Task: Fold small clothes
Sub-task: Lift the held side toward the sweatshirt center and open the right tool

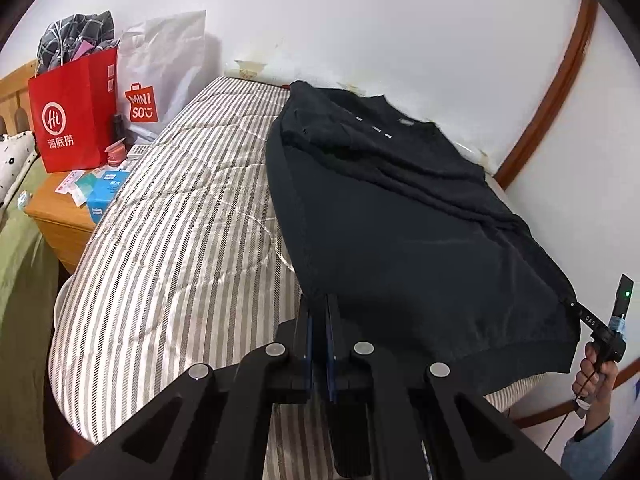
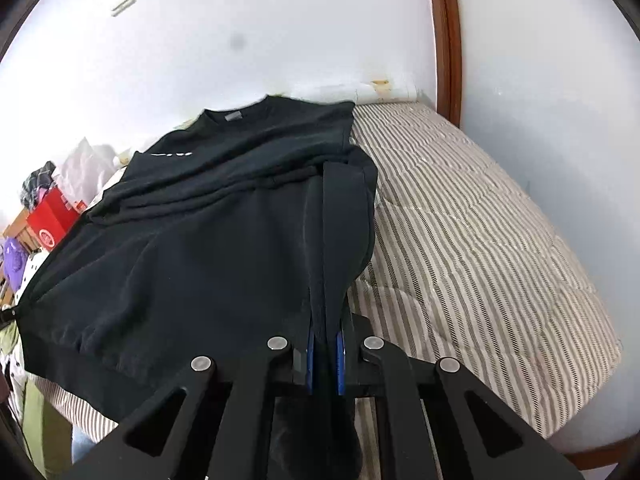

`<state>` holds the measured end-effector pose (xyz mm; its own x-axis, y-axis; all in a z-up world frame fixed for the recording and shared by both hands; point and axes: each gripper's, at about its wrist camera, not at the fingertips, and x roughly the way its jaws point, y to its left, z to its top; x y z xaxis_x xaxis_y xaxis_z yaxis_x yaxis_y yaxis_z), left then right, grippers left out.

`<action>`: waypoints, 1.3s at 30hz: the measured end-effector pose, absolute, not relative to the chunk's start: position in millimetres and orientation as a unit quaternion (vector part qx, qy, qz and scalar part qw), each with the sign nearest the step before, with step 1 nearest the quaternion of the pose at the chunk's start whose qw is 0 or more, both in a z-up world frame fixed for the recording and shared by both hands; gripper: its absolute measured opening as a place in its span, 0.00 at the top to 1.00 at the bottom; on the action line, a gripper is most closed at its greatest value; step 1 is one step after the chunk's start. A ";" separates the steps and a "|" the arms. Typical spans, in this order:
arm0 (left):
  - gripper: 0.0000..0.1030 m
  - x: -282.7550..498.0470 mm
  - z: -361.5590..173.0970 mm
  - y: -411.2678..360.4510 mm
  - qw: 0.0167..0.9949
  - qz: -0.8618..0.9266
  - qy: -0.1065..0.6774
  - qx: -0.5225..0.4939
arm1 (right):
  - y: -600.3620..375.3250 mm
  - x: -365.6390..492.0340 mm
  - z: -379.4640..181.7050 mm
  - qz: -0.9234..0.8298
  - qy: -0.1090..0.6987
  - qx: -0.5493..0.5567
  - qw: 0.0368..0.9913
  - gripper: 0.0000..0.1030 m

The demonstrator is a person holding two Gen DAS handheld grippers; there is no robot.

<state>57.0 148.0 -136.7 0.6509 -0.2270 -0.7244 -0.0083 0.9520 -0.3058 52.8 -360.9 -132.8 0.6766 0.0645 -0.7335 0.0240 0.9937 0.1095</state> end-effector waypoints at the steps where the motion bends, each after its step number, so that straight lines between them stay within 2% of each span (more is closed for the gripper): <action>1: 0.95 55.0 -134.9 147.6 0.898 -0.063 0.412 -0.139 | -361.0 49.5 -131.3 0.012 0.400 0.051 0.915 0.93; 12: 0.95 72.1 -103.3 150.8 0.911 -0.067 0.378 -0.148 | -354.8 65.0 -103.0 0.009 0.366 0.043 0.929 0.93; 25: 0.94 146.0 -56.4 142.9 0.927 -0.045 0.347 -0.132 | -341.5 147.0 -51.2 0.013 0.335 0.039 0.941 0.93; 39: 0.94 252.7 -57.6 127.8 0.922 -0.029 0.361 -0.135 | -336.9 246.6 -59.9 -0.004 0.352 0.058 0.934 0.92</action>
